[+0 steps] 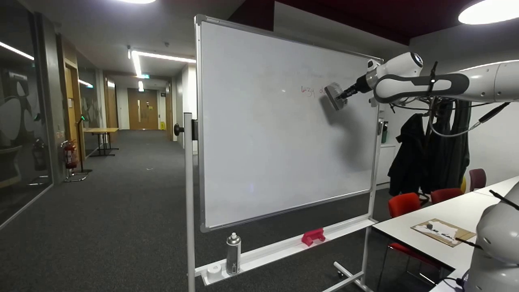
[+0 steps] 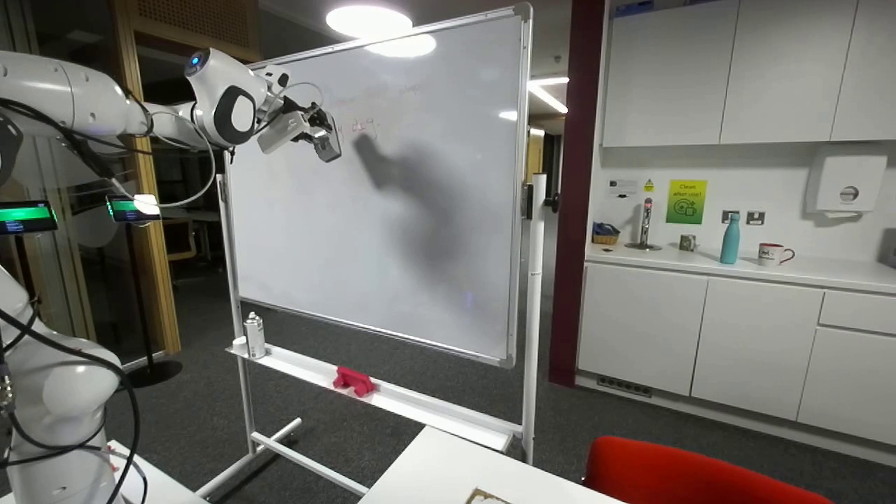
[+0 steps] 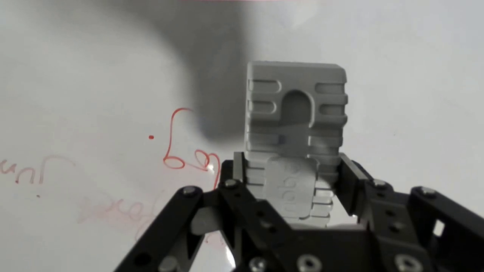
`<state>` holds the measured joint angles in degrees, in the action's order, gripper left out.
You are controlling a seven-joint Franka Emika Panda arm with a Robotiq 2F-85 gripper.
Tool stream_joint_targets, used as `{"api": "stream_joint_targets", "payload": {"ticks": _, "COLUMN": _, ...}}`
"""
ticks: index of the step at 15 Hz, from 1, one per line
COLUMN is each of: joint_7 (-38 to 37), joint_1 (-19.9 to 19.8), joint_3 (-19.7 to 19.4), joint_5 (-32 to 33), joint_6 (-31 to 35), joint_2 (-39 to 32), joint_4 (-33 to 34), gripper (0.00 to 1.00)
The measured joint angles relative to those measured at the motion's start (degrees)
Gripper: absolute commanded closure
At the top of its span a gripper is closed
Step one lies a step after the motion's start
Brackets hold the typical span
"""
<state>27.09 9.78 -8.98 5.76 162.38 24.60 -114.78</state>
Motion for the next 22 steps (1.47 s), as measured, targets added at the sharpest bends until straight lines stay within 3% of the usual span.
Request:
{"api": "stream_joint_targets", "payload": {"ticks": 2, "joint_7": -0.1, "joint_1": 0.0, "joint_3": 0.1, "joint_5": 0.0, "joint_6": -0.1, "joint_2": 0.0, "joint_4": -0.4, "gripper": 0.41}}
{"api": "stream_joint_targets", "payload": {"ticks": 3, "joint_7": -0.1, "joint_1": 0.0, "joint_3": 0.1, "joint_5": 0.0, "joint_6": -0.1, "joint_2": 0.0, "joint_4": -0.5, "gripper": 0.66}}
{"api": "stream_joint_targets", "payload": {"ticks": 10, "joint_7": 3.2, "joint_1": 1.0, "joint_3": -0.7, "joint_5": 0.1, "joint_6": 0.7, "joint_2": 0.0, "joint_4": -1.2, "gripper": 0.66}}
{"api": "stream_joint_targets", "payload": {"ticks": 15, "joint_7": 3.5, "joint_1": 1.6, "joint_3": -1.8, "joint_5": 0.0, "joint_6": 4.7, "joint_2": -1.2, "joint_4": -0.8, "gripper": 0.66}}
{"api": "stream_joint_targets", "payload": {"ticks": 22, "joint_7": 3.3, "joint_1": 2.2, "joint_3": -3.3, "joint_5": -0.1, "joint_6": 7.2, "joint_2": -7.2, "joint_4": 4.3, "gripper": 0.66}}
